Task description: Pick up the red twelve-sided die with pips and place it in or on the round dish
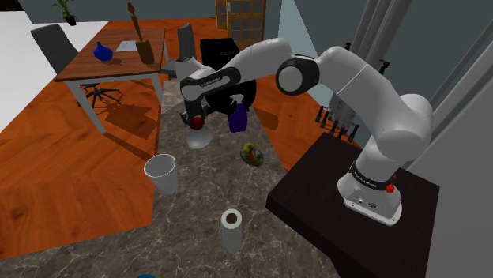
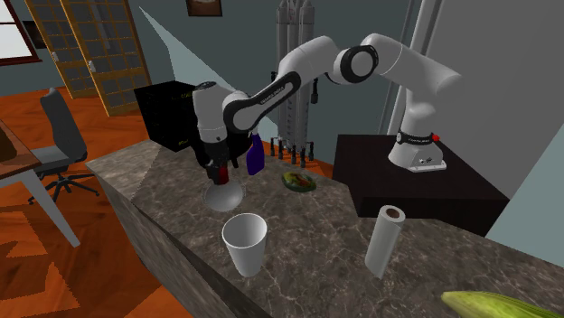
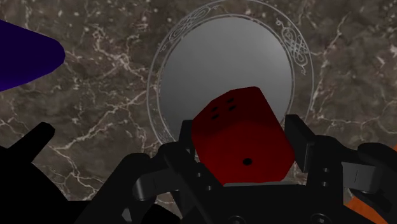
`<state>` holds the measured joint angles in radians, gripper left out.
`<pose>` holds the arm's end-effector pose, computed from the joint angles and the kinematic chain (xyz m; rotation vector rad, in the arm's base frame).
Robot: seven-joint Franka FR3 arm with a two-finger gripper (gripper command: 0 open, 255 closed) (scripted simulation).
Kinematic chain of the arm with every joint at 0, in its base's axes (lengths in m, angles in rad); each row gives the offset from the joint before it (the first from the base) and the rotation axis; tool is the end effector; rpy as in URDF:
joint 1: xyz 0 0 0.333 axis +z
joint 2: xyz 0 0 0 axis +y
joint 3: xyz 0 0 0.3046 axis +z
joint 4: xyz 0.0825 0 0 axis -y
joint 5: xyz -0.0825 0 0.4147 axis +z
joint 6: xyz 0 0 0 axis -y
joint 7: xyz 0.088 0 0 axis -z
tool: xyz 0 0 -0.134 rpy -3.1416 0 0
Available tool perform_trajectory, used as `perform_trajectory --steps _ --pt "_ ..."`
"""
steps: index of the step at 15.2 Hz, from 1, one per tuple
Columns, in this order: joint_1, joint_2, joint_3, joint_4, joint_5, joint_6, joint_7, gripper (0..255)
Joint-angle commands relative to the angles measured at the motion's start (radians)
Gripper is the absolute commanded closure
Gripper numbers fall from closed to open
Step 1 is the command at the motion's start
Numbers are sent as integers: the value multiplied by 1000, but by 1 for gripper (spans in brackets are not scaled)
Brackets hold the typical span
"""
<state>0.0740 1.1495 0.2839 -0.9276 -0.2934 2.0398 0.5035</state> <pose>0.7817 0.1823 0.1323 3.1263 -0.2727 -0.0048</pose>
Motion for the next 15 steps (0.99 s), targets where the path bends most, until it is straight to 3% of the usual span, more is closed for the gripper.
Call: perform_trajectory --steps 1,11,12,15 --pt "1 17 -2 5 -2 13 0 255" --pt "3 39 -2 18 -7 22 0 255" --pt "5 45 -2 26 -7 20 1 0" --pt "-4 21 -1 -13 -7 33 3 0"
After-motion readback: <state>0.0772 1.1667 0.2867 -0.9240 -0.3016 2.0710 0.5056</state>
